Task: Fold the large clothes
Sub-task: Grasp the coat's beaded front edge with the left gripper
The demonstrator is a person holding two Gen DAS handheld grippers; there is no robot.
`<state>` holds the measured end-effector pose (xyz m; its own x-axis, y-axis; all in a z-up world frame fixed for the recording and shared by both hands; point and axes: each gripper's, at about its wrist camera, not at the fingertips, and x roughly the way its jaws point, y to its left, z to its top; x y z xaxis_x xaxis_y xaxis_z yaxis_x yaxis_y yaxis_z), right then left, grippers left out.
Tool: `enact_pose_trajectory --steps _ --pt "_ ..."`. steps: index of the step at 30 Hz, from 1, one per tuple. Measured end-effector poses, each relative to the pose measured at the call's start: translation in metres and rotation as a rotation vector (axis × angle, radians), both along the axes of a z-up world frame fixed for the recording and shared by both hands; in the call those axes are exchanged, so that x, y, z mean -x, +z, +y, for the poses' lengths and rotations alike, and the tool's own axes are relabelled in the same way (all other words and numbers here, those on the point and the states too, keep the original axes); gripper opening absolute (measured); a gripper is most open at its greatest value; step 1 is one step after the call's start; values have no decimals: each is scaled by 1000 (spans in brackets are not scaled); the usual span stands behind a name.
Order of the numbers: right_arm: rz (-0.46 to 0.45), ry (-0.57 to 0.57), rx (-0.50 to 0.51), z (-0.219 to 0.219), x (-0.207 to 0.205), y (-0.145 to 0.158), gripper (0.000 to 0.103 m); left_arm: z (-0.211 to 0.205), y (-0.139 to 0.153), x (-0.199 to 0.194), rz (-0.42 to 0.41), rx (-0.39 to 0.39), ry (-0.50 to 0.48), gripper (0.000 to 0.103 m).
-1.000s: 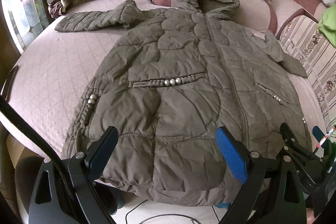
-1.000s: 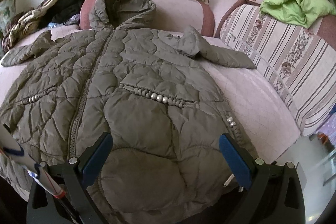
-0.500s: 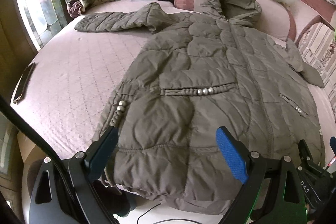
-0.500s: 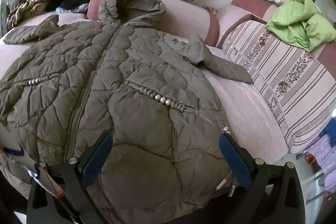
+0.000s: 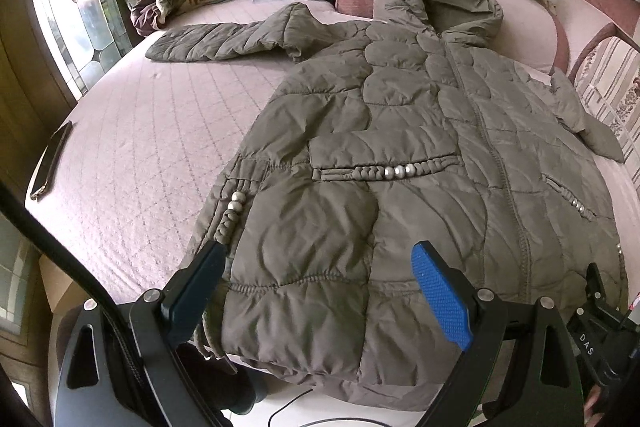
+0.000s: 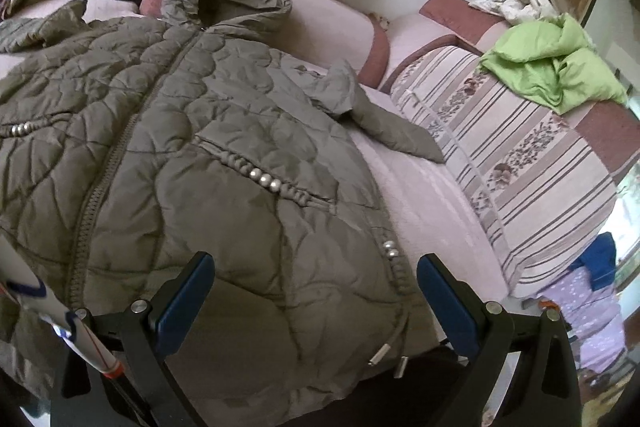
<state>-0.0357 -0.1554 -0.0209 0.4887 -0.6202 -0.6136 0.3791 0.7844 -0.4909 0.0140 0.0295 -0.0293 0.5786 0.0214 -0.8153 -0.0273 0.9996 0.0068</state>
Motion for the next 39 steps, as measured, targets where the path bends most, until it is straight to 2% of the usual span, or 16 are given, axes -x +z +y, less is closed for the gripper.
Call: enact_pose_trajectory --steps 2,4,11,15,21,22,23,24,25,27,29,32,39 --pt "0 3 -12 -1 0 0 103 2 0 -1 -2 -6 5 94" --pt "-6 20 -69 -3 0 0 103 8 -1 -4 -5 -22 19 94" --pt "32 121 -428 -9 -3 -2 102 53 -15 -21 19 -70 128 94" --pt "50 120 -575 -13 -4 -8 101 74 -28 -31 54 -17 143 94" --pt "48 99 -572 -15 -3 -11 100 80 -42 -45 95 124 82 94" --pt "50 98 -568 -15 -3 -10 100 79 -45 -46 109 158 63 87" --pt "50 99 -563 -15 -3 -9 100 77 -49 -47 128 192 43 74" --pt "51 100 -559 -16 -4 -9 100 75 -50 -47 138 187 38 69" --pt "51 102 -552 -15 -3 -8 99 70 -48 -44 127 149 29 64" --pt "50 107 -539 -14 -2 -6 98 65 -45 -40 124 100 21 40" --pt "48 117 -521 -10 -2 -5 97 63 -42 -35 120 67 19 29" --pt "47 131 -506 -7 -2 -4 94 59 -38 -22 119 34 14 24" --pt "38 135 -491 -9 -2 1 94 53 -29 -3 101 -43 18 24"
